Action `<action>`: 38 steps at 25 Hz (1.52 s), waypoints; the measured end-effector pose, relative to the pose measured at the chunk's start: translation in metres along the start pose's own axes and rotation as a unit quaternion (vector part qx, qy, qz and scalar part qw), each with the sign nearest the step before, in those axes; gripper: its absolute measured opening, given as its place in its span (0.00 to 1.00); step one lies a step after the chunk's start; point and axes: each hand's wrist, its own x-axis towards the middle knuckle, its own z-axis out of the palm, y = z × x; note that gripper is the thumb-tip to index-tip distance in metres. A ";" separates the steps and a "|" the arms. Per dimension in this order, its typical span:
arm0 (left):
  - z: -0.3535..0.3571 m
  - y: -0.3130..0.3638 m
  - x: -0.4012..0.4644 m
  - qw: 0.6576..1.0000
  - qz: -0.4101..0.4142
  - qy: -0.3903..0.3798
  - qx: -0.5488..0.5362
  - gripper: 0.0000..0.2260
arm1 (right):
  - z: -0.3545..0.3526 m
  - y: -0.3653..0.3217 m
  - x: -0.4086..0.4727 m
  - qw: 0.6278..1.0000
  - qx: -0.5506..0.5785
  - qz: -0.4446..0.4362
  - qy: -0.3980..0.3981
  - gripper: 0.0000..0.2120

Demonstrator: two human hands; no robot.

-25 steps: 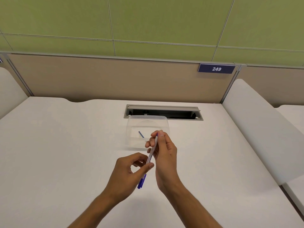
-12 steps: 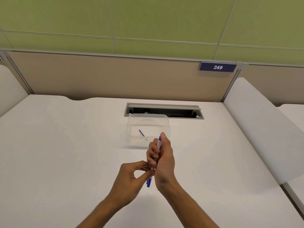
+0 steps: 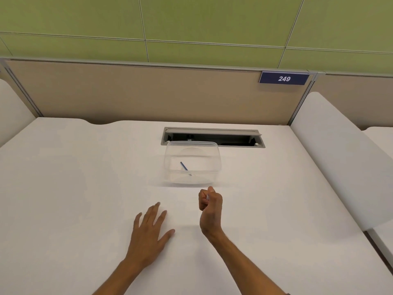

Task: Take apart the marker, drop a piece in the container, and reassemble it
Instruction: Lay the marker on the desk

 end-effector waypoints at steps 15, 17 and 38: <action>0.027 -0.023 -0.010 1.000 -0.011 0.016 -0.008 0.30 | -0.004 0.042 -0.011 0.998 -0.049 -0.013 -0.039 0.13; 0.028 -0.023 -0.009 1.000 -0.011 0.017 -0.011 0.30 | -0.005 0.043 -0.011 0.998 -0.054 -0.015 -0.031 0.15; 0.032 -0.024 -0.009 0.999 -0.005 0.041 -0.017 0.29 | 0.003 0.048 -0.001 0.999 -0.046 -0.015 -0.016 0.13</action>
